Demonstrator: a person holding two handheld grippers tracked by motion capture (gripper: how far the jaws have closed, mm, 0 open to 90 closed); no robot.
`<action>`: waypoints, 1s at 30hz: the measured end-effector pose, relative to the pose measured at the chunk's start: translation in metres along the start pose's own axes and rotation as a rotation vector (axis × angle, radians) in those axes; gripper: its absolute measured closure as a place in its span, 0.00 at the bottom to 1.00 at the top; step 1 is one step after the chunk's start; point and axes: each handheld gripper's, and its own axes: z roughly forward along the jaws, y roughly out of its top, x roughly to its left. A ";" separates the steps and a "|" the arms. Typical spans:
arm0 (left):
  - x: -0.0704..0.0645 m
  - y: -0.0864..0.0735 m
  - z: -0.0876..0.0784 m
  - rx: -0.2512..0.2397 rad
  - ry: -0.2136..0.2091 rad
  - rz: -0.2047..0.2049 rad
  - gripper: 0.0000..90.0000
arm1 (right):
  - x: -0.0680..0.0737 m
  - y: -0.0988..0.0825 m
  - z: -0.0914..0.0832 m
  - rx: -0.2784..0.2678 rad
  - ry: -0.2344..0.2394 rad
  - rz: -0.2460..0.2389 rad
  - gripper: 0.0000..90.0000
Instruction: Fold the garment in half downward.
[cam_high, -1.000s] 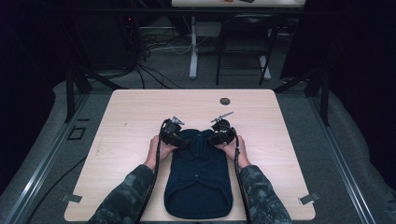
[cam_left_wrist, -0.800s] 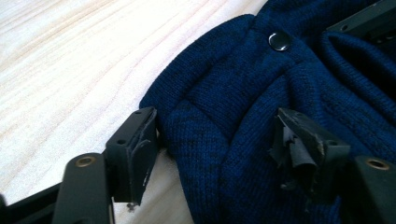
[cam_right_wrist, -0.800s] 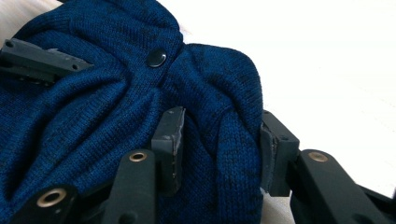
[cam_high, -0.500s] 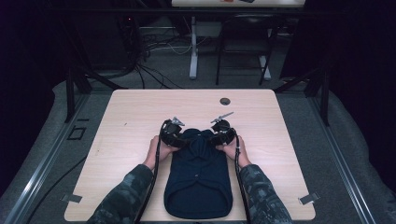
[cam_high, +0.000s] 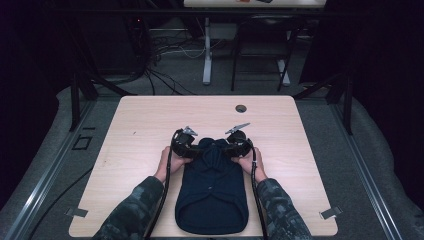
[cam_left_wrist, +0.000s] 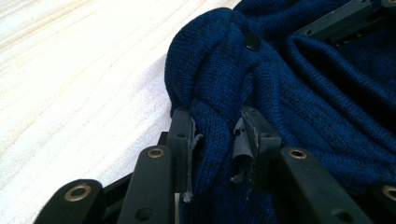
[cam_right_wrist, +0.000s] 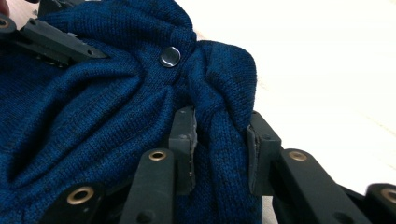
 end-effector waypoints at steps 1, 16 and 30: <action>0.001 0.000 -0.001 0.003 -0.007 -0.006 0.77 | 0.001 -0.001 -0.001 -0.005 -0.008 -0.010 0.77; -0.011 0.011 -0.031 -0.086 0.008 0.060 0.78 | 0.011 0.004 -0.037 -0.125 -0.046 -0.091 0.77; -0.022 0.020 -0.056 -0.187 0.036 0.109 0.78 | 0.019 0.009 -0.065 -0.223 -0.099 -0.173 0.76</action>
